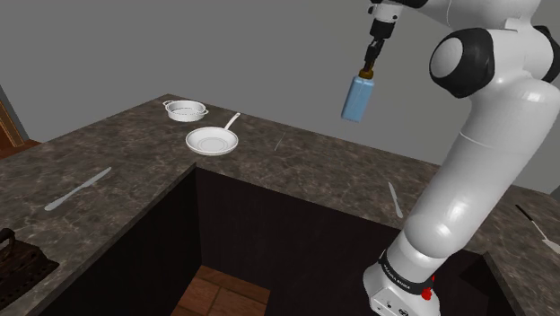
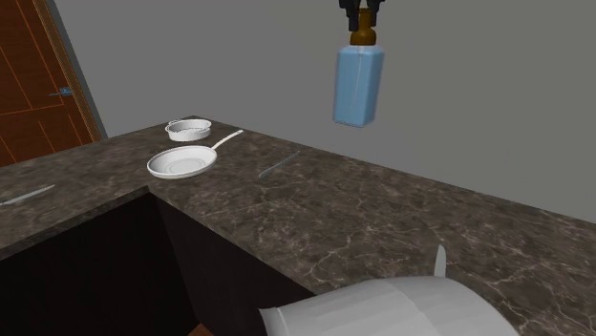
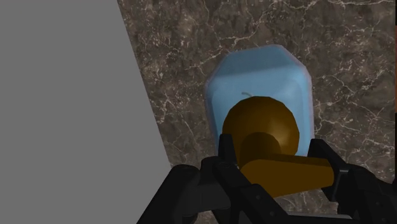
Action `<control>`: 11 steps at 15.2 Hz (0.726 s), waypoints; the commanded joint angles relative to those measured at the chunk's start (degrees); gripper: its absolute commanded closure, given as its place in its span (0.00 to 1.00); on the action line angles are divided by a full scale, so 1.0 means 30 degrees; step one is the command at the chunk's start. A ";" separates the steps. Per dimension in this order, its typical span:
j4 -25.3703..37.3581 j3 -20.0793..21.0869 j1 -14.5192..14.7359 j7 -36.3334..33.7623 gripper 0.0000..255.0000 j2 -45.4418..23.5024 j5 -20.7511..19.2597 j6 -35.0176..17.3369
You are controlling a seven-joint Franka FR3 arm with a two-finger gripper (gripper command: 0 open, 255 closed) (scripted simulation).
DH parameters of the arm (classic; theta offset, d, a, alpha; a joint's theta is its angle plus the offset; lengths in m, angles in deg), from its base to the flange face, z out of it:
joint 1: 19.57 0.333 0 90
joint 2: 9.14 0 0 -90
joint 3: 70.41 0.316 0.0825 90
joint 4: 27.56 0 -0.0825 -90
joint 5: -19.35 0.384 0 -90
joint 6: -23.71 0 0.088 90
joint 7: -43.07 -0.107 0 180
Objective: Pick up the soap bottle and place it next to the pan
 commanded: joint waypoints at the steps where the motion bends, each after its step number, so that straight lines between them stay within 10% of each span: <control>1: 0.0912 -0.0062 -0.0121 0.0155 1.00 -0.0295 0.0183 0.0646; 11: 0.7016 -0.0426 -0.1483 0.1090 1.00 -0.2908 0.1857 0.4435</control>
